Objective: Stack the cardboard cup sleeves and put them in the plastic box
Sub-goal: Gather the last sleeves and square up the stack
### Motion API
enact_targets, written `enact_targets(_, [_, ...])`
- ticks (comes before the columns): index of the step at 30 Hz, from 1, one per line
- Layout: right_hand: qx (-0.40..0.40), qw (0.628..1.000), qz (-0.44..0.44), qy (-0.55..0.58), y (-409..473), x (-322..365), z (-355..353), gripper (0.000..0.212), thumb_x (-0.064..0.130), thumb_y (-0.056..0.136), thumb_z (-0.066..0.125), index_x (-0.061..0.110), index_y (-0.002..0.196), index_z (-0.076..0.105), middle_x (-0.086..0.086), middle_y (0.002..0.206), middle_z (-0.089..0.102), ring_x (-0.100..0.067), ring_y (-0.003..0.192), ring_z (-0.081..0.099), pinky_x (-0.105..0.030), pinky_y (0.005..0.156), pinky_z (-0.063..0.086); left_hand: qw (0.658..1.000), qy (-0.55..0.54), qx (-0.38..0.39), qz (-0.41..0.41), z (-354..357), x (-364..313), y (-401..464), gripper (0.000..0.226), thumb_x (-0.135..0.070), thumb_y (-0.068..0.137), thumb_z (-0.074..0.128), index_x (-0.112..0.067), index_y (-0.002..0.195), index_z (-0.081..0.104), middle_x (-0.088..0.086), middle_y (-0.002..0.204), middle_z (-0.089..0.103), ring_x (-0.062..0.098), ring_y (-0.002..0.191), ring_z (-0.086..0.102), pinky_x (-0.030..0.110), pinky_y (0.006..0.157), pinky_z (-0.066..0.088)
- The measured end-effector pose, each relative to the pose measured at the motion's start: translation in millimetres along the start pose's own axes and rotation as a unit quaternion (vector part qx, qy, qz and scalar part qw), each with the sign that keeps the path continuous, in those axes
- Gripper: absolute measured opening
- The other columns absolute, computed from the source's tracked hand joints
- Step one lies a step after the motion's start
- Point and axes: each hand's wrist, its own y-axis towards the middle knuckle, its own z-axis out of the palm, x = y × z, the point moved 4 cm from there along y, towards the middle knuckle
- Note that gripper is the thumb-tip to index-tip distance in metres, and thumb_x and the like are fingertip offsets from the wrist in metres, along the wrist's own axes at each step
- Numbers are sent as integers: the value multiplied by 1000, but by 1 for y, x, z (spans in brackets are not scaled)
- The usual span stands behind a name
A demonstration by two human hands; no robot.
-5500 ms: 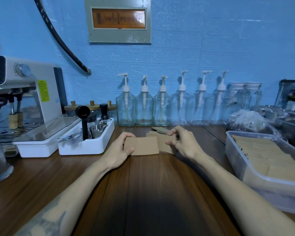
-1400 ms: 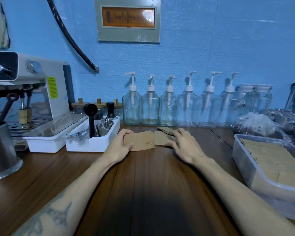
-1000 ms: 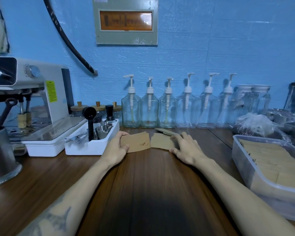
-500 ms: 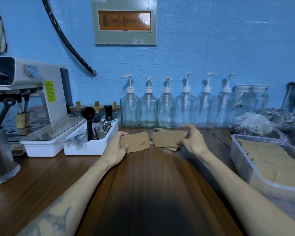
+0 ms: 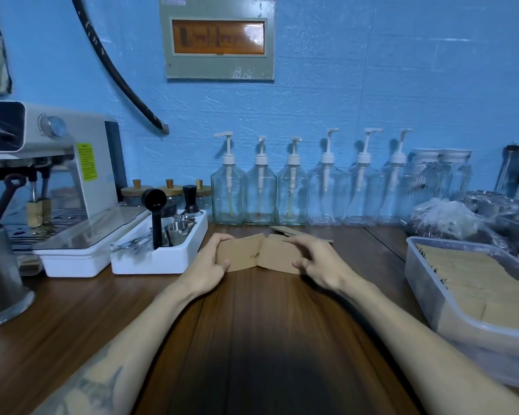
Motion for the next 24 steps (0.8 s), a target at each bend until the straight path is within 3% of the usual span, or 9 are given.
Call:
enact_targets(3, [14, 1000, -10, 11, -2, 8, 6, 59, -4, 91, 54, 32, 138, 49, 2, 122, 42, -16, 118, 42, -28, 106, 37, 999, -38, 22, -4, 5, -1, -1, 50, -6, 89, 66, -31, 125, 42, -7, 116, 55, 15, 106, 56, 26, 90, 50])
enact_targets(7, [40, 998, -41, 16, -3, 27, 22, 81, -7, 90, 52, 30, 154, 19, 5, 154, 17, -15, 141, 21, -21, 108, 19, 997, -66, 34, 17, 13, -6, -1, 51, -23, 82, 79, -31, 121, 47, -9, 116, 58, 9, 107, 59, 29, 94, 51])
enact_targets(10, [74, 995, -65, 29, -3, 38, 38, 92, -6, 92, 50, 34, 155, -4, 12, 162, -13, -8, 148, -2, -22, 112, 10, 998, -43, 25, 43, 15, -9, 0, 41, -25, 87, 74, -28, 118, 49, -9, 112, 59, 10, 105, 59, 28, 92, 51])
enact_targets(12, [81, 994, -73, 1, -3, 36, 42, 93, -3, 94, 50, 32, 155, -11, 11, 162, -18, -7, 148, -7, -23, 116, 11, 998, -18, 4, 58, 13, -8, 1, 29, -23, 92, 68, -27, 115, 51, -9, 109, 59, 13, 105, 59, 27, 91, 49])
enact_targets(15, [55, 992, -88, -78, -1, 32, 36, 85, 7, 95, 55, 23, 157, -1, 3, 165, 0, -14, 151, 1, -34, 123, 9, 998, -10, -3, 64, 10, -7, 2, 20, -21, 94, 65, -29, 108, 53, -8, 106, 60, 15, 103, 58, 30, 90, 48])
enact_targets(19, [-5, 991, -78, -111, 2, 26, 23, 67, 23, 96, 56, 20, 154, 23, 0, 155, 30, -21, 142, 28, -37, 114, 28, 998, 0, -16, 53, 6, -6, 2, 19, -20, 94, 64, -28, 108, 54, -7, 107, 59, 15, 102, 56, 32, 89, 47])
enact_targets(24, [-41, 972, 57, -225, 4, -8, 4, 53, 40, 97, 52, 14, 142, 41, -10, 136, 45, -30, 127, 40, -46, 103, 37, 999, -12, -34, 40, -4, -2, 1, 21, -16, 95, 62, -24, 113, 55, -9, 108, 56, 5, 98, 53, 19, 78, 43])
